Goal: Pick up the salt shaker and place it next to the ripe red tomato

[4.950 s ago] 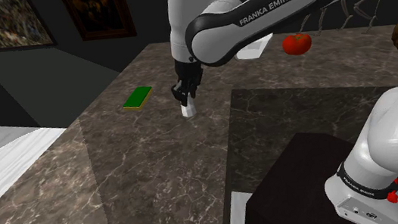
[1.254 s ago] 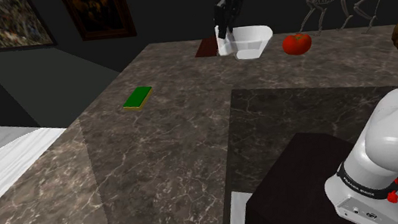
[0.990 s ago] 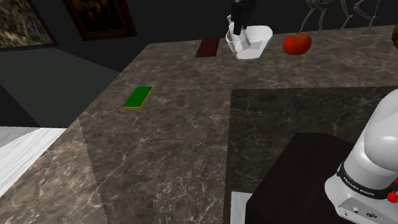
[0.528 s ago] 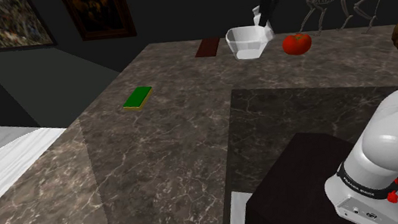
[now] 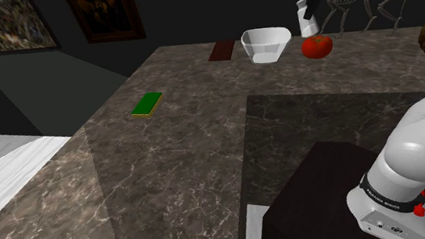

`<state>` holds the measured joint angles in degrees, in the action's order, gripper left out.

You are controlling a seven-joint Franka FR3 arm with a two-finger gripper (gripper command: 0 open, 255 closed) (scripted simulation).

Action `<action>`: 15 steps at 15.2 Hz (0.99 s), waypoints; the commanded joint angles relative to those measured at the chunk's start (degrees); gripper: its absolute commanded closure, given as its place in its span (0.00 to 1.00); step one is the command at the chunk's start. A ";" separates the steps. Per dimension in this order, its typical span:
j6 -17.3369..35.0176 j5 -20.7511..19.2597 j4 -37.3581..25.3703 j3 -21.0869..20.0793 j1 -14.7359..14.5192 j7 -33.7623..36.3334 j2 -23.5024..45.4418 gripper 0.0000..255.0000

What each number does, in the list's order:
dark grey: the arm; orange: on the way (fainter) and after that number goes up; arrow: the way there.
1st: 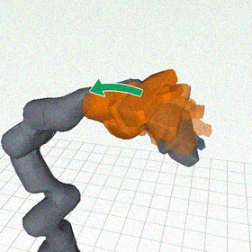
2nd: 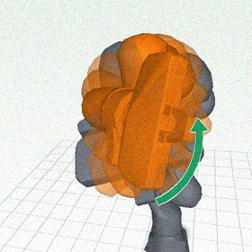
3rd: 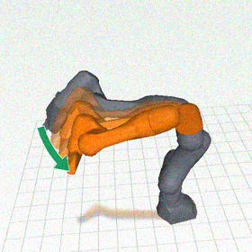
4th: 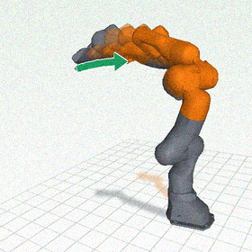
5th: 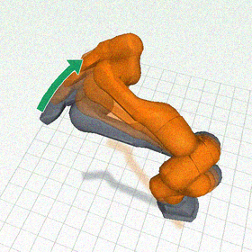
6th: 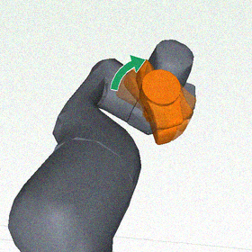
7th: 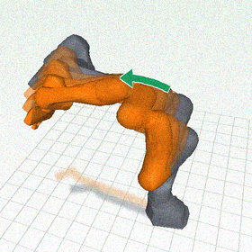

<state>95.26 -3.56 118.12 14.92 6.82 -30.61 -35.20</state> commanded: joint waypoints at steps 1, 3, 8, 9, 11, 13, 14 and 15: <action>-0.22 -0.80 -0.72 2.63 0.62 -3.09 0.41 1.00; -0.57 -1.46 -1.72 5.10 1.12 -5.92 0.96 1.00; -1.37 -2.62 -5.33 11.57 2.00 -13.19 3.45 1.00; -1.52 -2.74 -6.24 12.93 2.09 -14.69 4.15 1.00; -1.83 -2.82 -8.26 15.77 2.17 -17.75 5.75 1.00; -2.15 -2.64 -10.55 18.75 2.13 -20.92 7.65 1.00; -2.32 -2.43 -11.80 20.31 2.06 -22.56 8.73 1.00; -2.50 -2.15 -13.12 21.94 1.94 -24.23 9.88 1.00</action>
<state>93.31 -6.00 106.93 34.98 8.90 -52.77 -26.70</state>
